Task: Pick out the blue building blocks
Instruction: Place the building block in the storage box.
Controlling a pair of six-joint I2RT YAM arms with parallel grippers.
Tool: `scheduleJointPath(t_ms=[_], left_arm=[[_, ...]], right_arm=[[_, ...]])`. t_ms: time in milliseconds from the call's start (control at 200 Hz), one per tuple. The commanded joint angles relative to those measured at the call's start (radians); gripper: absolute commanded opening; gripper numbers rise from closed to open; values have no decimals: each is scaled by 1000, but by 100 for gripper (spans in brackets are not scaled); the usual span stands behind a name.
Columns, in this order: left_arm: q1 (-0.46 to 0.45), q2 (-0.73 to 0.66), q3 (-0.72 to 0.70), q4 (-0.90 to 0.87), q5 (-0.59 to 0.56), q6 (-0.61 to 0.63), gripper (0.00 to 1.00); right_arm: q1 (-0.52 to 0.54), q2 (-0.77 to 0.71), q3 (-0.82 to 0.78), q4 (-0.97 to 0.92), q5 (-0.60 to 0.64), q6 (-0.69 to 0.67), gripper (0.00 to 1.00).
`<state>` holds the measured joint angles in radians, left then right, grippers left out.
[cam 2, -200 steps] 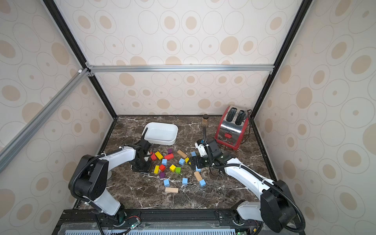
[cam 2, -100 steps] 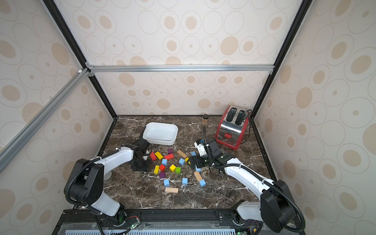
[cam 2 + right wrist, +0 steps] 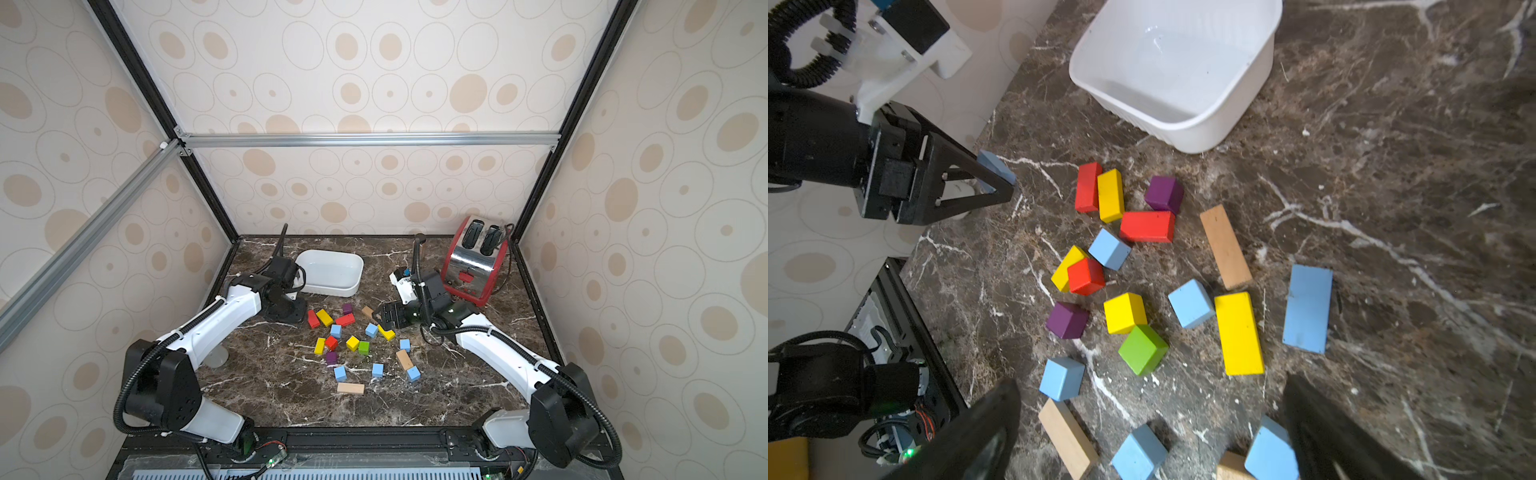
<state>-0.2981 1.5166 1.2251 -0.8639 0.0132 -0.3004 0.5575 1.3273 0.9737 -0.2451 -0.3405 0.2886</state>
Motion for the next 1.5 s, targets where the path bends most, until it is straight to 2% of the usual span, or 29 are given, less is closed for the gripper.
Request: scheduleJointPath(t_ms=[0, 376, 616, 876, 1277, 1492], left_arm=[[9, 9, 110, -82, -37, 37, 11], [12, 128, 354, -94, -58, 65, 9], [16, 265, 500, -84, -77, 87, 7], [26, 423, 656, -78, -82, 98, 7], [43, 624, 802, -65, -42, 72, 8], [45, 706, 853, -52, -69, 51, 8]], right_arm=[[11, 21, 56, 68, 9, -14, 100], [13, 74, 100, 244, 55, -49, 100], [13, 119, 143, 237, 103, -91, 100], [13, 203, 221, 219, 85, -89, 100], [9, 278, 244, 219, 66, -72, 100], [1, 291, 234, 222, 54, -51, 100]])
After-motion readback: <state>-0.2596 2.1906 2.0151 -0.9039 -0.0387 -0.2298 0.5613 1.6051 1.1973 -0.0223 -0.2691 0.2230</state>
